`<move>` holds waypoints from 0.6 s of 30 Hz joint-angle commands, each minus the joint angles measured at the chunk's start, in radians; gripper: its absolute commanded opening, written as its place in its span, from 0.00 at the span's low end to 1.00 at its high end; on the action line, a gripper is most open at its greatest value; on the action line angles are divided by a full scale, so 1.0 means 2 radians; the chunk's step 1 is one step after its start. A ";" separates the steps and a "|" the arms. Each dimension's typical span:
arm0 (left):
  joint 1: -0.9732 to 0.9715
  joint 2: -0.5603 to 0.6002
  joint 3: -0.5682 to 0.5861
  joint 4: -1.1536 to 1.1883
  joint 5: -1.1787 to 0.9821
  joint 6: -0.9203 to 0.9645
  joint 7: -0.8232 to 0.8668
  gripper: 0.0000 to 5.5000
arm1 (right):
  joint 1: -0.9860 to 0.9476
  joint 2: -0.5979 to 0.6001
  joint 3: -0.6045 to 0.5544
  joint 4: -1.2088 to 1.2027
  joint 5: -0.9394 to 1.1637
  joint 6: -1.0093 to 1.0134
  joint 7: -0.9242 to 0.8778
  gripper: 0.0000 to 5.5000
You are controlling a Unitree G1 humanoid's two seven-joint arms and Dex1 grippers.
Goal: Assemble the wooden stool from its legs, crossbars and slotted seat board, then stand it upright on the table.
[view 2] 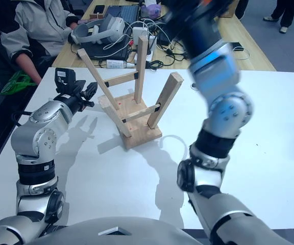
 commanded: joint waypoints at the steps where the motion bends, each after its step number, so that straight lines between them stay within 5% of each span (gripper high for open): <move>1: 0.021 -0.027 0.015 -0.032 0.010 0.034 0.041 0.38 | 0.007 -0.080 -0.045 0.111 -0.052 -0.051 0.010 0.65; 9: 0.030 -0.098 0.012 -0.109 0.021 0.137 0.111 0.38 | 0.195 -0.049 0.024 0.106 -0.110 -0.033 0.045 0.65; 18: 0.001 -0.127 0.037 -0.146 0.033 0.194 0.133 0.38 | 0.257 -0.021 0.061 0.016 -0.072 0.031 0.028 0.65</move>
